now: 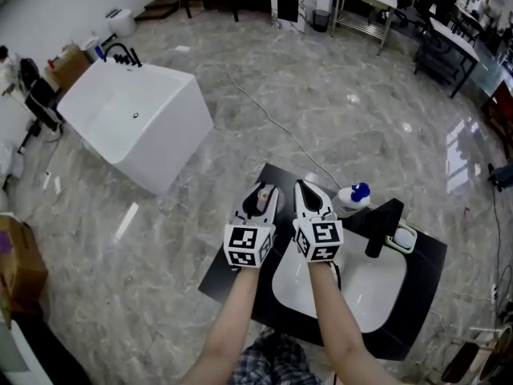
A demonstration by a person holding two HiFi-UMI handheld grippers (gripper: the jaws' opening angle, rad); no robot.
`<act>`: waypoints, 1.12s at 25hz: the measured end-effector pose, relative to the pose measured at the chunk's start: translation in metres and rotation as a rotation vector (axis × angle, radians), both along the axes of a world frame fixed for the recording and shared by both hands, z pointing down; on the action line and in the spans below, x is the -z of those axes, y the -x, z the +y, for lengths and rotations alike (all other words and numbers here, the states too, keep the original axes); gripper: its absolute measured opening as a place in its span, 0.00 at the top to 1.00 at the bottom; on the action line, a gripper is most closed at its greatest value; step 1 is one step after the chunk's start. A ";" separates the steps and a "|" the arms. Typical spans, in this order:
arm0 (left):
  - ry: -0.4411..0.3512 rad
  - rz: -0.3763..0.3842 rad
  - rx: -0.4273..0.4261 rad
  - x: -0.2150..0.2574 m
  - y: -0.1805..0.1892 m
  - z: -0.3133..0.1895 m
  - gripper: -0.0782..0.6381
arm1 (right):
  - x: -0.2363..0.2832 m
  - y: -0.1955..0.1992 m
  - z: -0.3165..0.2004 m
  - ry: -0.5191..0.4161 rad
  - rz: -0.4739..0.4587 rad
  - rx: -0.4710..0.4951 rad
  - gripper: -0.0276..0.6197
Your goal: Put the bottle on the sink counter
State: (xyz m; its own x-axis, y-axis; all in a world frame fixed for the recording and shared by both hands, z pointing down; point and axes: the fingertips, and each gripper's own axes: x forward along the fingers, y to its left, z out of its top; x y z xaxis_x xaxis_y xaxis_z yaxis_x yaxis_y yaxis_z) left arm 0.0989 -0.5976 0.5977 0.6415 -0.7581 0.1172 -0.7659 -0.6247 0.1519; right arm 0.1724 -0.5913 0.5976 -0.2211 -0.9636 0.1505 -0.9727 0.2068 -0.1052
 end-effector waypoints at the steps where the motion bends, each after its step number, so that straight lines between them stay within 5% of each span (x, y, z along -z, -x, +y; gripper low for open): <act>1: 0.003 -0.001 0.001 -0.009 -0.003 -0.005 0.70 | -0.011 -0.003 -0.004 0.010 -0.004 -0.002 0.93; 10: 0.024 -0.068 -0.021 -0.066 -0.025 -0.031 0.70 | -0.072 -0.023 -0.024 0.086 -0.005 -0.024 0.93; 28: 0.030 -0.199 -0.031 -0.097 -0.044 -0.040 0.70 | -0.100 -0.039 -0.028 0.125 -0.031 -0.040 0.93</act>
State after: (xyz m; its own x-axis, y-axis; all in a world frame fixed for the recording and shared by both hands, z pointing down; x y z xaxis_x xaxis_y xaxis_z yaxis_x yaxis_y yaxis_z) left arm 0.1433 -0.6376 0.6950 0.6264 -0.7327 0.2660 -0.7632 -0.6459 0.0181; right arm 0.2117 -0.6191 0.6978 -0.1893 -0.9459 0.2634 -0.9758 0.1513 -0.1579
